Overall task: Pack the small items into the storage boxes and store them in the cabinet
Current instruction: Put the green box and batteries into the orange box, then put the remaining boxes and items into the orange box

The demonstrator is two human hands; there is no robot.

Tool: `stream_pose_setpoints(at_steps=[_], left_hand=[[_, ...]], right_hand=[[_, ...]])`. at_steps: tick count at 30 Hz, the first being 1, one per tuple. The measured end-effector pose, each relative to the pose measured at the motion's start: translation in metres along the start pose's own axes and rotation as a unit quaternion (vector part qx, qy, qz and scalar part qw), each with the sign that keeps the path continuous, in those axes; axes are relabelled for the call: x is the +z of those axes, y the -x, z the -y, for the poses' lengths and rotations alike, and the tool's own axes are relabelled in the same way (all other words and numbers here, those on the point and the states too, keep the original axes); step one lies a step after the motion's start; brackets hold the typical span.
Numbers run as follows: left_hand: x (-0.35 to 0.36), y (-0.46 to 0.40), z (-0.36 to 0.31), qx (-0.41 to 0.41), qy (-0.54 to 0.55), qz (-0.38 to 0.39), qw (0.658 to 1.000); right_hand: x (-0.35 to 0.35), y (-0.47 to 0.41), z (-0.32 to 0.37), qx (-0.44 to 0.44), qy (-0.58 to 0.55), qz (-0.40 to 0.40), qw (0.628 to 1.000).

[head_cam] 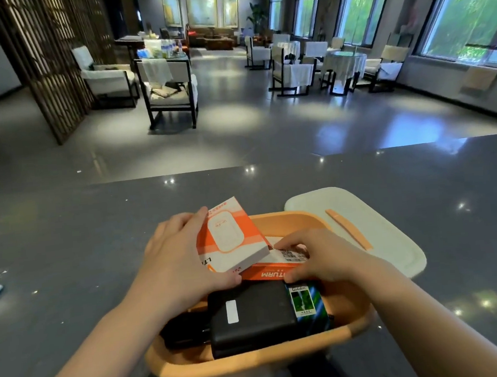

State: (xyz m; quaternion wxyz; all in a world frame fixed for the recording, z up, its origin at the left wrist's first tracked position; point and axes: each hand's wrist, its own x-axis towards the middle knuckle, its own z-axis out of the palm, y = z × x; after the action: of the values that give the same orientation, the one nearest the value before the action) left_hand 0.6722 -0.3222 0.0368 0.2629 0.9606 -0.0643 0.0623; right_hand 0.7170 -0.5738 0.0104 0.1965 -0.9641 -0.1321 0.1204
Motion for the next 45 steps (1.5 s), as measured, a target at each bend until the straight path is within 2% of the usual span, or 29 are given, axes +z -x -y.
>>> stream_pose_setpoints(at_steps=[7, 11, 13, 17, 19, 24, 32, 37, 45], left_hand=[[0.012, -0.008, -0.012, 0.029, -0.033, 0.043, 0.998], [0.029, -0.024, -0.033, 0.081, -0.012, 0.127, 0.989], [0.041, -0.034, -0.044, 0.108, -0.029, 0.174, 0.978], [0.063, -0.051, -0.049, 0.144, -0.084, 0.242, 0.956], [0.071, -0.055, -0.044, 0.173, -0.093, 0.246, 0.949], [0.081, -0.054, -0.043, 0.199, -0.092, 0.160, 0.963], [0.056, -0.035, -0.024, 0.175, -0.017, 0.076, 0.981], [0.030, -0.006, 0.000, 0.113, 0.026, -0.002, 0.993], [-0.060, 0.048, 0.085, -0.045, 0.035, -0.153, 0.987]], right_hand=[[0.006, 0.025, 0.003, -0.027, -0.023, -0.064, 0.997], [-0.012, 0.051, -0.005, -0.010, -0.074, -0.191, 0.979], [-0.012, 0.059, -0.003, 0.000, -0.090, -0.221, 0.971], [-0.001, 0.064, -0.001, 0.040, -0.082, -0.209, 0.974], [0.007, 0.061, 0.000, 0.060, -0.050, -0.190, 0.979], [0.015, 0.050, 0.008, 0.047, 0.051, -0.151, 0.986], [0.010, 0.046, 0.009, 0.014, 0.043, -0.138, 0.989], [0.010, 0.049, 0.030, -0.008, 0.012, -0.169, 0.985], [0.029, 0.028, 0.136, -0.156, -0.031, -0.143, 0.977]])
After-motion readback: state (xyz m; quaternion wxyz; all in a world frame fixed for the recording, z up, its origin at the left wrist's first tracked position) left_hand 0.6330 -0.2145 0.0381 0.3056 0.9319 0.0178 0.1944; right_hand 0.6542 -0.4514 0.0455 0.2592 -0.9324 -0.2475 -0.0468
